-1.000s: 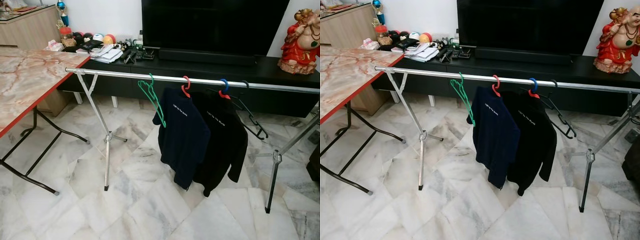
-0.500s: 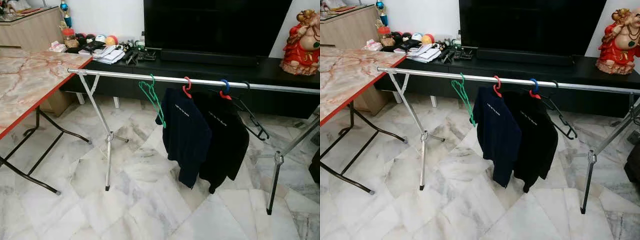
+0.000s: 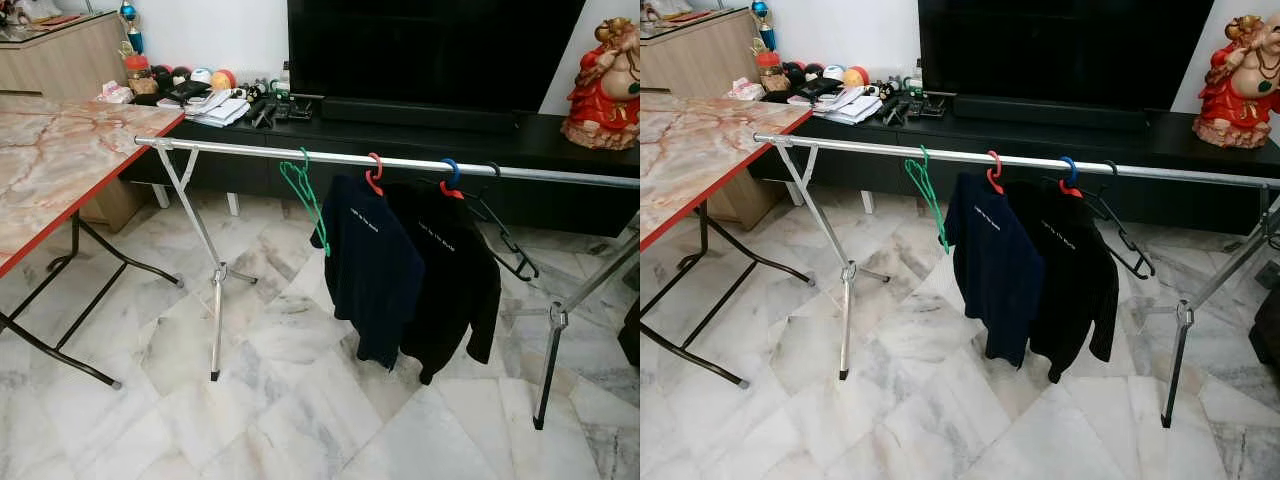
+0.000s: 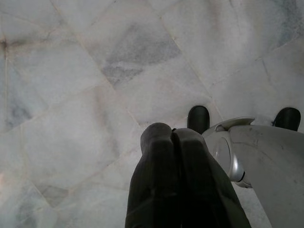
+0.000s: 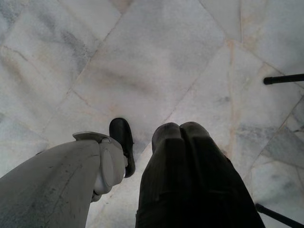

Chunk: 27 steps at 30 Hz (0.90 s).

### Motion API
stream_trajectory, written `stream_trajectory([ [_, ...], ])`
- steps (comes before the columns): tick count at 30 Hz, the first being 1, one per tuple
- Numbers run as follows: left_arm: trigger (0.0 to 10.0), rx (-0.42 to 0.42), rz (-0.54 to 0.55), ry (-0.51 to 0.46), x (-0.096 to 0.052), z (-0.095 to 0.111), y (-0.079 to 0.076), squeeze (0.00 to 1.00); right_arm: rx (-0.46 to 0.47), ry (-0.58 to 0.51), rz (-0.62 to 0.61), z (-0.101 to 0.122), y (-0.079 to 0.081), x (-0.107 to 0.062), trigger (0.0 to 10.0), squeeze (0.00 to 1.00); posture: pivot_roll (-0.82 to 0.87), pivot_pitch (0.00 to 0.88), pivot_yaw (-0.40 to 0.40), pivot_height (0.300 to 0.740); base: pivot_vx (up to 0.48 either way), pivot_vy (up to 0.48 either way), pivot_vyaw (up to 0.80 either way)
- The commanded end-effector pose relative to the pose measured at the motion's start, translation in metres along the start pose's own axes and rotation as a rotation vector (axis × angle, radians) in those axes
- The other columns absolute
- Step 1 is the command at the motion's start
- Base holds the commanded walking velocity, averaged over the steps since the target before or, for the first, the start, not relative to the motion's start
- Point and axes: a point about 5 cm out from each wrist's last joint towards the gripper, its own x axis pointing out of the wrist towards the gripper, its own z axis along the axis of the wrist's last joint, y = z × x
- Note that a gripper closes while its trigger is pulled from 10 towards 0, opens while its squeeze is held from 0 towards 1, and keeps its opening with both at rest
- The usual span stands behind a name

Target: Hang hanger

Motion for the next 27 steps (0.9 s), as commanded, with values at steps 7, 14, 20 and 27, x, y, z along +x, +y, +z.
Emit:
stream_trajectory([
  [7,10.0,-0.010,0.005,0.023,-0.001,-0.005,0.002,0.00,-0.009,0.003,-0.010,-0.002,-0.004,-0.001,10.0,0.00,-0.01,0.036,-0.018,0.740,0.000,0.000,0.00],
  [14,10.0,-0.010,0.005,0.023,-0.001,-0.005,0.002,0.00,-0.009,0.003,-0.010,-0.002,-0.004,-0.001,10.0,0.00,-0.01,0.036,-0.018,0.740,0.000,0.000,0.00],
  [20,10.0,0.065,-0.094,-0.067,0.012,0.039,-0.053,0.00,0.033,-0.045,0.016,0.014,-0.008,0.000,10.0,0.00,0.00,0.043,-0.019,0.740,0.000,0.000,0.00],
  [27,10.0,0.070,-0.089,-0.073,0.011,0.040,-0.052,0.00,0.037,-0.041,0.035,0.010,0.008,0.002,10.0,0.00,0.00,0.044,-0.016,0.740,0.000,0.000,0.00],
])
